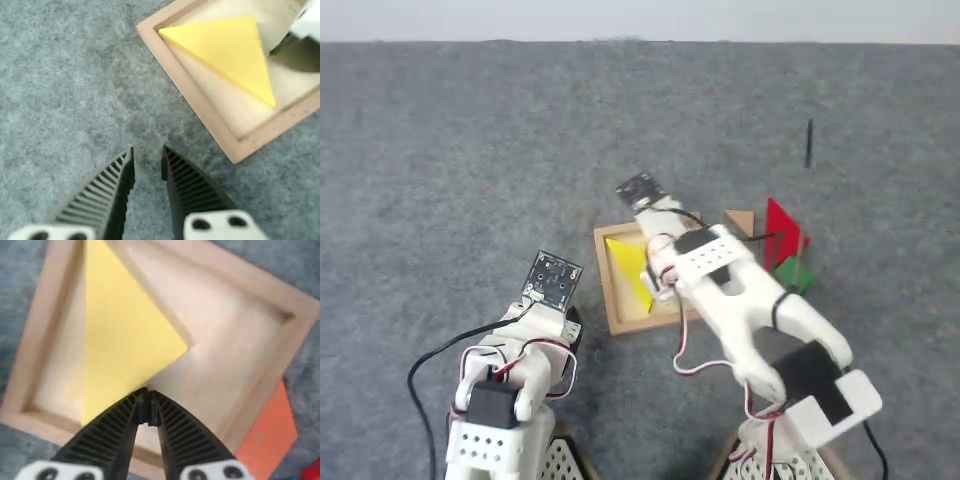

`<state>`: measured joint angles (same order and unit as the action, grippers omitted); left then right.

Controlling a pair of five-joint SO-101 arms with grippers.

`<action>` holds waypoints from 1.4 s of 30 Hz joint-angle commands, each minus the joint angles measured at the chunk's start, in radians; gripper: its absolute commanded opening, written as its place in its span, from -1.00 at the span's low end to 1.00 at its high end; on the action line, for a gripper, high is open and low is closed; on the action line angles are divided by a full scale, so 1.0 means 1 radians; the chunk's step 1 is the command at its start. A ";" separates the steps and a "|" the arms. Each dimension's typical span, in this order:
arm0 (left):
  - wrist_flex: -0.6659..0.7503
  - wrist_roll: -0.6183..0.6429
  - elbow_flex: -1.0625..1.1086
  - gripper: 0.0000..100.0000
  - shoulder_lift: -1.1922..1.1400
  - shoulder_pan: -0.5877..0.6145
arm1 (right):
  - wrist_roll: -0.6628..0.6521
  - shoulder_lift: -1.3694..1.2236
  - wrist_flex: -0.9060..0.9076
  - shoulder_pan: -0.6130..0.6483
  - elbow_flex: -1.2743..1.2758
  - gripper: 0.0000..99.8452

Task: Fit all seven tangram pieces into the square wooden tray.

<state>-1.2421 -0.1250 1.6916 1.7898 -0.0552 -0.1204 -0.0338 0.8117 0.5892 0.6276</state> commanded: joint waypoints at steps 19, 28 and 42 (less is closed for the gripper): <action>-0.005 0.006 -0.007 -0.82 0.002 -0.002 | -0.014 0.282 0.189 -0.013 -0.046 -0.99; -0.005 0.006 -0.007 -0.82 0.002 -0.002 | -0.238 0.561 0.455 -0.332 -0.063 -0.99; -0.005 0.006 -0.007 -0.82 0.002 -0.002 | -0.068 0.173 0.246 -0.549 -0.164 -0.44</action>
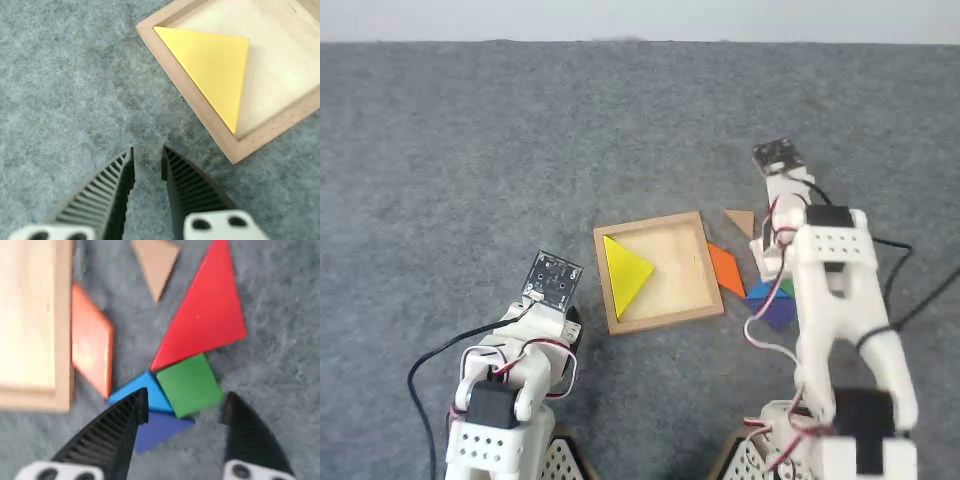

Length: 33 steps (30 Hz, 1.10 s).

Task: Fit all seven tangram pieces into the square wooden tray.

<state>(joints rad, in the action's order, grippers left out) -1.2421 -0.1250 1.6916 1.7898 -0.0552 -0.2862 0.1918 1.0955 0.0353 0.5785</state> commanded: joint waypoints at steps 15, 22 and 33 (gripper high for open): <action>-0.005 0.006 -0.007 -0.82 0.002 -0.002 | 0.180 -0.587 0.059 0.012 -0.539 -0.43; -0.005 0.006 -0.007 -0.82 0.002 -0.002 | 0.173 -0.647 0.050 0.004 -0.597 -0.44; -0.005 0.006 -0.007 -0.82 0.002 -0.002 | 0.176 -0.654 0.091 -0.002 -0.606 -0.43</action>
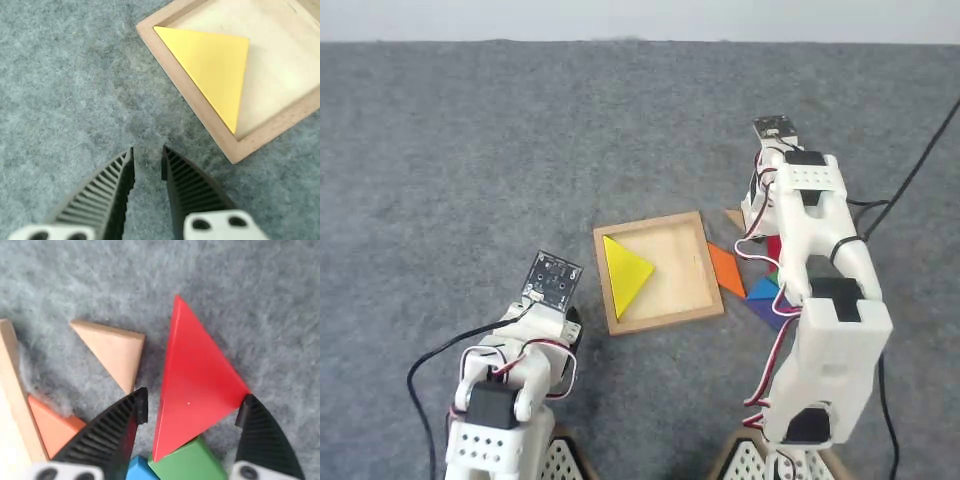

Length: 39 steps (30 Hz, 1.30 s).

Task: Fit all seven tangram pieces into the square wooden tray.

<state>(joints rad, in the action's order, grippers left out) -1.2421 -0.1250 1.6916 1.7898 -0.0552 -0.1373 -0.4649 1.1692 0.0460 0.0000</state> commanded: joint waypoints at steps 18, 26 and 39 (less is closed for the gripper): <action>-0.005 0.006 -0.007 -0.82 0.002 -0.002 | 0.029 -0.044 0.084 -0.013 -0.037 -0.78; -0.005 0.006 -0.007 -0.82 0.002 -0.002 | 0.021 0.038 0.170 -0.012 -0.092 -0.77; -0.005 0.006 -0.007 -0.82 0.002 -0.002 | 0.038 -0.039 0.417 0.093 -0.410 -0.52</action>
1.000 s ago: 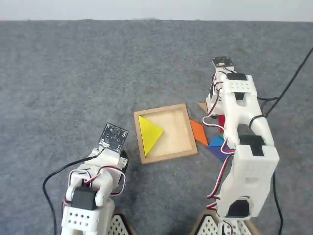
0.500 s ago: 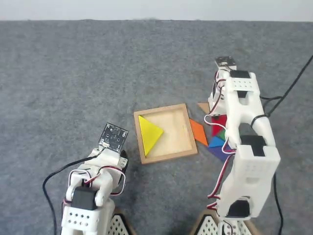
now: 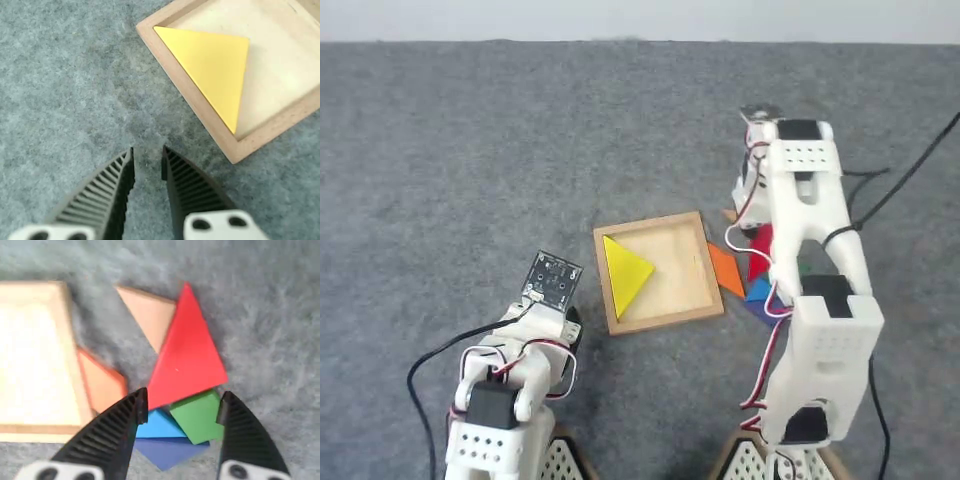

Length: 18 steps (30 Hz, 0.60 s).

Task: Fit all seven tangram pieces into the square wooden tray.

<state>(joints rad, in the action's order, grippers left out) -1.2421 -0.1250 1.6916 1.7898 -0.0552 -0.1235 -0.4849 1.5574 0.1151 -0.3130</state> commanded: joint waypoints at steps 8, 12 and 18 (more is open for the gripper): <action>-0.005 0.006 -0.007 -0.82 0.002 -0.002 | -0.020 -0.226 0.071 0.021 -0.227 -0.52; -0.005 0.006 -0.007 -0.82 0.002 -0.002 | -0.052 -0.254 0.077 -0.008 -0.230 -0.52; -0.005 0.006 -0.007 -0.82 0.002 -0.002 | -0.120 -0.259 0.084 -0.088 -0.219 -0.52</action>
<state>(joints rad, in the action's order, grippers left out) -1.2421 -0.1250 1.6916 1.7898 -0.0552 -0.1972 -0.7442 1.6249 0.0767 -0.5002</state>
